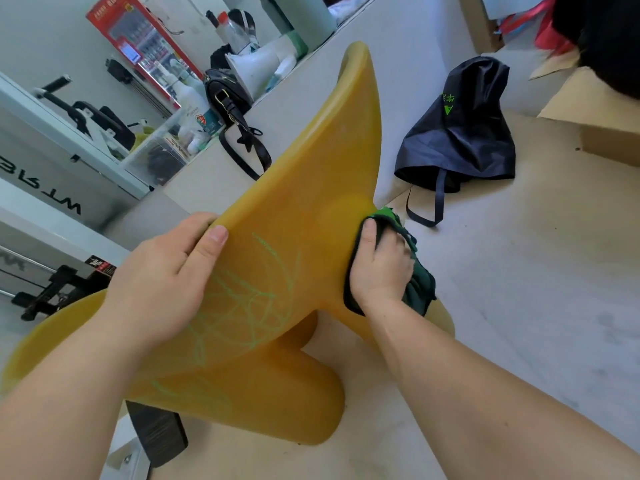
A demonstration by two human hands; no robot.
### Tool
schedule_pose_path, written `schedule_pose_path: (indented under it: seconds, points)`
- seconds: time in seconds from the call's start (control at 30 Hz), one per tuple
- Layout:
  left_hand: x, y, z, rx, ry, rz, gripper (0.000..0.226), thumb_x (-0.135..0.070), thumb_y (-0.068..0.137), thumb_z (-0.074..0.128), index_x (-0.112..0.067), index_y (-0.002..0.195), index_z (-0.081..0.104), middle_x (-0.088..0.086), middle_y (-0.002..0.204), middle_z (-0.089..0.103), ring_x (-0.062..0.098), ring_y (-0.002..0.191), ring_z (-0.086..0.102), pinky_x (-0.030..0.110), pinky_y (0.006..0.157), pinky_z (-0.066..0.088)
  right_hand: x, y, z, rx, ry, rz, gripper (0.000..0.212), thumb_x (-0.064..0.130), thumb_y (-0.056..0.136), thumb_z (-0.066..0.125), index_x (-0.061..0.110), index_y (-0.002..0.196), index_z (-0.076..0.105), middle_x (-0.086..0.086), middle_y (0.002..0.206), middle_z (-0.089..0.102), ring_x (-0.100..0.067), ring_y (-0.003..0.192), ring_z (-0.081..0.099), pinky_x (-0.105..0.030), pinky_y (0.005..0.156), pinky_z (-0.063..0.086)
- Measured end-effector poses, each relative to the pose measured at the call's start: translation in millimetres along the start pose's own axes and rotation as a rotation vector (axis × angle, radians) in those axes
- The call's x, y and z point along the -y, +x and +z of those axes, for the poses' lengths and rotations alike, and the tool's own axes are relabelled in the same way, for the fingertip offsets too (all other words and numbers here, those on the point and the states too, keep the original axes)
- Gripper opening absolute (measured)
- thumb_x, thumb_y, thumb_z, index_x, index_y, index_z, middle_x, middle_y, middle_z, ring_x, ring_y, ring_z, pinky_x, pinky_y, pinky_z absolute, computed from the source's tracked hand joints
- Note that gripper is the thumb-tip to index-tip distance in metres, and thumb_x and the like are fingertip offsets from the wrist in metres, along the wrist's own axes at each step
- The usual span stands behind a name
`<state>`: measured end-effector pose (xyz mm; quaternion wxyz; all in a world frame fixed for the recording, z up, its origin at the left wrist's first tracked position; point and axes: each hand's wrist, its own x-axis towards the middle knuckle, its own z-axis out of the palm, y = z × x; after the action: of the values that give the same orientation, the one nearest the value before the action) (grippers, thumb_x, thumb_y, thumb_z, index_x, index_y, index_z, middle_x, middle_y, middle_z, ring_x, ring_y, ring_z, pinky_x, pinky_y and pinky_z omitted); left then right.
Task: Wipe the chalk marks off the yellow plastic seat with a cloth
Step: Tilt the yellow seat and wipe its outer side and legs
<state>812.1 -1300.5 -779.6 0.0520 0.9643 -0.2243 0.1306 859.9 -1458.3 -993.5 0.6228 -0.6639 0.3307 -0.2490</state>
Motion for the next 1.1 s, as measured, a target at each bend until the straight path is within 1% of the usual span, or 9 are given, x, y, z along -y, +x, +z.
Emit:
schedule_pose_path:
  seconds: [0.17,0.3,0.47,0.57,0.63,0.73,0.87,1.0,1.1]
  points:
    - [2,1,1,0.001,0.02,0.001,0.044,-0.067,0.091,0.02,-0.044,0.112,0.051,-0.005,0.077,0.064,0.013,0.073,0.058,0.044,0.07,0.05,81,-15,-3,0.043,0.237,-0.394,0.068,0.046,0.103,0.021,0.012,0.163,0.019,-0.007,0.173,0.011,-0.026,0.159,0.009,-0.049,0.128,0.001]
    - [1,2,1,0.01,0.021,0.003,0.046,-0.067,0.09,0.019,-0.045,0.114,0.051,-0.009,0.074,0.062,0.011,0.072,0.057,0.042,0.07,0.05,112,45,-20,0.049,0.431,-0.453,0.066,0.039,0.106,0.026,0.007,0.163,0.017,-0.01,0.172,0.014,-0.028,0.16,0.003,-0.043,0.126,0.001]
    - [-2,1,1,-0.007,0.043,0.005,0.047,-0.067,0.092,0.021,-0.043,0.117,0.052,-0.012,0.073,0.06,0.006,0.071,0.054,0.032,0.063,0.044,70,56,-21,0.243,0.374,-0.045,0.061,0.046,0.111,0.018,0.013,0.163,0.019,-0.006,0.17,0.022,-0.024,0.157,0.019,-0.039,0.125,0.012]
    - [-5,2,0,0.003,0.043,0.011,0.044,-0.067,0.094,0.022,-0.043,0.113,0.054,-0.011,0.069,0.06,0.007,0.067,0.056,0.029,0.06,0.041,65,-7,-7,0.111,0.199,-0.258,0.067,0.049,0.104,0.015,0.005,0.147,0.042,-0.017,0.159,0.038,-0.037,0.15,0.03,-0.053,0.124,0.017]
    - [-6,2,-4,0.035,0.031,0.008,0.043,-0.069,0.091,0.02,-0.046,0.111,0.051,-0.014,0.077,0.062,0.004,0.073,0.057,0.035,0.066,0.047,75,-52,1,0.1,0.111,-0.507,0.069,0.049,0.103,0.019,0.004,0.153,0.034,-0.018,0.17,0.015,-0.038,0.158,0.007,-0.053,0.127,-0.002]
    - [-18,12,-12,0.101,0.094,0.039,0.037,-0.064,0.09,0.018,-0.044,0.105,0.046,-0.015,0.086,0.062,0.005,0.082,0.057,0.043,0.076,0.049,91,-62,-4,0.157,0.195,-0.555,0.073,0.055,0.101,0.019,0.027,0.164,-0.006,0.009,0.166,-0.031,-0.02,0.156,-0.024,-0.046,0.126,-0.014]
    - [-44,36,-11,0.172,0.007,0.068,0.032,-0.054,0.102,0.023,-0.044,0.113,0.052,-0.011,0.099,0.064,0.009,0.093,0.059,0.043,0.087,0.049,113,29,-22,0.104,0.315,-0.407,0.073,0.056,0.1,0.022,0.016,0.16,0.027,-0.006,0.173,0.007,-0.032,0.159,0.004,-0.049,0.128,0.003]
    - [-53,53,-6,0.327,-0.16,-0.018,0.018,-0.043,0.101,0.035,-0.052,0.105,0.051,-0.029,0.102,0.062,-0.016,0.093,0.056,0.015,0.082,0.044,83,78,-25,0.265,0.391,-0.29,0.064,0.056,0.103,0.019,0.029,0.161,0.02,0.0,0.172,0.016,-0.029,0.158,0.013,-0.052,0.128,0.013]
    - [-58,54,-6,0.317,-0.215,-0.036,0.02,-0.037,0.102,0.037,-0.05,0.092,0.049,-0.035,0.091,0.06,-0.027,0.079,0.05,-0.001,0.068,0.038,48,38,-13,0.174,0.165,-0.33,0.05,0.056,0.1,0.017,0.024,0.121,0.05,-0.008,0.132,0.057,-0.032,0.122,0.052,-0.056,0.107,0.04]
